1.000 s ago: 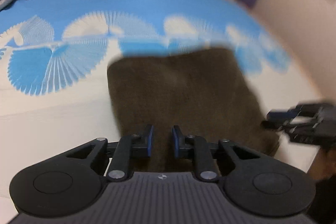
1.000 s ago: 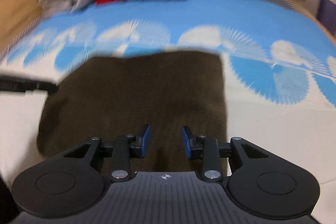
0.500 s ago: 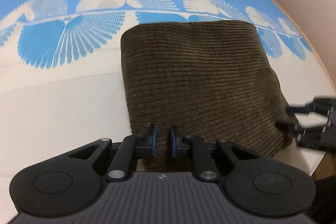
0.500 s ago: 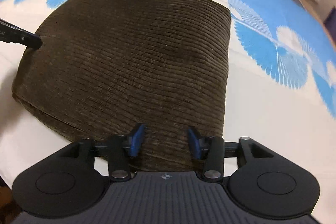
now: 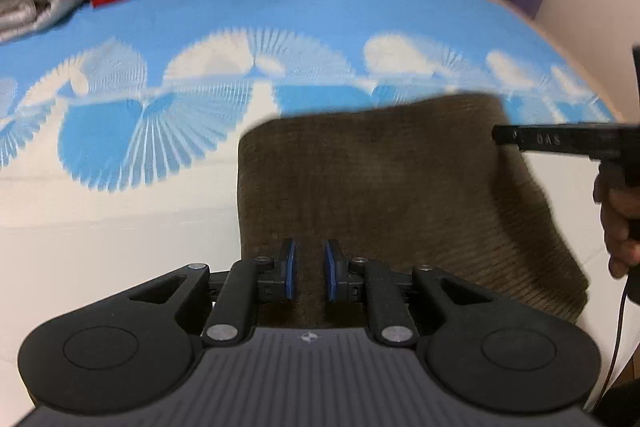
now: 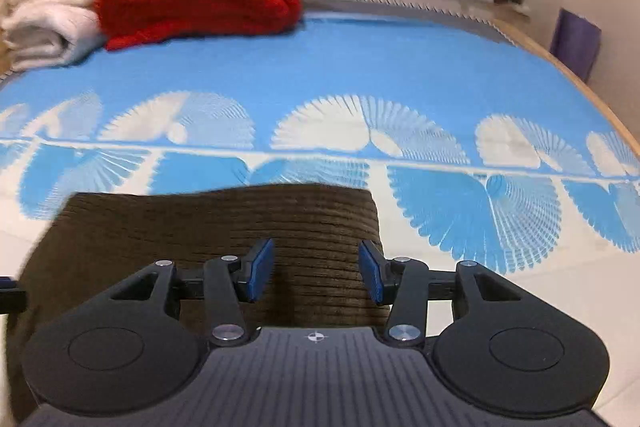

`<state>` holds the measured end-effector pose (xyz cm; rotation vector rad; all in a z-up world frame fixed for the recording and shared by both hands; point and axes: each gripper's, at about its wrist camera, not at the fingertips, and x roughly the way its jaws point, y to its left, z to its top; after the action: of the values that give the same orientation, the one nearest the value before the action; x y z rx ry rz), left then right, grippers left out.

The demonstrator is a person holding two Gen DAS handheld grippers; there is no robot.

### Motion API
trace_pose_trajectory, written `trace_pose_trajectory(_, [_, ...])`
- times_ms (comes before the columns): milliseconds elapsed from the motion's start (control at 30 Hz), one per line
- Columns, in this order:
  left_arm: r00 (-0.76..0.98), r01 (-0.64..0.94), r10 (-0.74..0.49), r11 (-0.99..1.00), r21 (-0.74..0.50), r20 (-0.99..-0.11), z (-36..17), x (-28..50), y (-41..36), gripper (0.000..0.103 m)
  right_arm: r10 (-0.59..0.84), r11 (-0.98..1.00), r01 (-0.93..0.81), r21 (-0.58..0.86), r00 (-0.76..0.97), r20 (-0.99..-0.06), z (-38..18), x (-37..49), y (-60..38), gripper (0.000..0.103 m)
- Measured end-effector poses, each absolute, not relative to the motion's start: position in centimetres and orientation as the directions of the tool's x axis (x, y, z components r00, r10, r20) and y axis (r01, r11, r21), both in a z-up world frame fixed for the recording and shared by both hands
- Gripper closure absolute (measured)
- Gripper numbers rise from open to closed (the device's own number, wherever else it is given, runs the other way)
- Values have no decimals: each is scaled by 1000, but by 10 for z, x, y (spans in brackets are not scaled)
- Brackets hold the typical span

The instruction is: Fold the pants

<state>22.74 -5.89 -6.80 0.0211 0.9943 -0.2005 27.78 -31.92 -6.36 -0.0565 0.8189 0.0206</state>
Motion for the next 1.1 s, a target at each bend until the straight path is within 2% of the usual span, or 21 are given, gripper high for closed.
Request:
trace_pose_trajectory(67, [505, 192, -156, 979, -65, -849, -74, 232, -62, 81, -27, 998, -28, -59, 645, -764, -76, 291, -315, 53])
trace_pose_trajectory(133, [506, 209, -172, 975, -73, -845, -74, 235, -61, 77, -76, 993, -20, -113, 619, -782, -89, 302, -311, 38])
trace_pose_trajectory(233, [502, 182, -204, 975, -128, -841, -73, 239, -53, 75, -78, 996, 20, -83, 594, -801, -94, 313, -315, 33])
trace_pose_trajectory(300, [508, 158, -216, 975, -156, -834, -70, 241, -47, 68, -53, 998, 44, -34, 584, -810, -93, 313, -322, 32])
trace_pose_trajectory(333, [513, 142, -215, 976, -165, -831, -68, 242, -45, 61, -40, 999, 45, -17, 586, -810, -91, 311, -325, 32])
trace_pose_trajectory(433, [536, 75, -151, 989, -130, -831, -63, 242, -41, 24, -31, 999, 42, -6, 612, -790, -80, 301, -331, 33])
trace_pose_trajectory(467, [532, 62, -128, 992, -113, -837, -65, 243, -40, 22, -38, 999, 44, -14, 621, -783, -77, 298, -334, 33])
trace_pose_trajectory(533, [477, 48, -118, 993, -109, -871, -73, 247, -40, 22, -39, 999, 46, -13, 624, -781, -71, 291, -342, 30])
trace_pose_trajectory(633, [370, 29, -205, 977, -210, -906, -93, 250, -38, 21, 55, 997, 23, 80, 543, -838, -75, 282, -360, 18])
trace_pose_trajectory(667, [362, 25, -233, 970, -241, -903, -96, 251, -38, 23, 88, 994, 16, 111, 506, -858, -79, 280, -365, 18])
trace_pose_trajectory(800, [375, 41, -284, 956, -290, -883, -100, 257, -38, 35, 159, 985, -2, 171, 384, -909, -102, 268, -380, 15])
trace_pose_trajectory(867, [407, 73, -295, 954, -292, -864, -97, 258, -39, 50, 224, 971, 2, 240, 350, -909, -108, 263, -387, 16])
trace_pose_trajectory(933, [455, 135, -290, 957, -257, -842, -90, 257, -43, 56, 273, 955, 20, 297, 339, -901, -113, 256, -393, 28])
trace_pose_trajectory(1000, [473, 154, -291, 957, -247, -832, -90, 258, -42, 56, 305, 943, 17, 331, 346, -887, -110, 250, -396, 41])
trace_pose_trajectory(1033, [465, 152, -293, 956, -251, -835, -93, 259, -40, 53, 317, 939, 14, 343, 348, -882, -109, 248, -397, 46])
trace_pose_trajectory(1100, [454, 133, -287, 958, -255, -843, -96, 259, -36, 42, 324, 937, 7, 348, 350, -879, -105, 245, -397, 46])
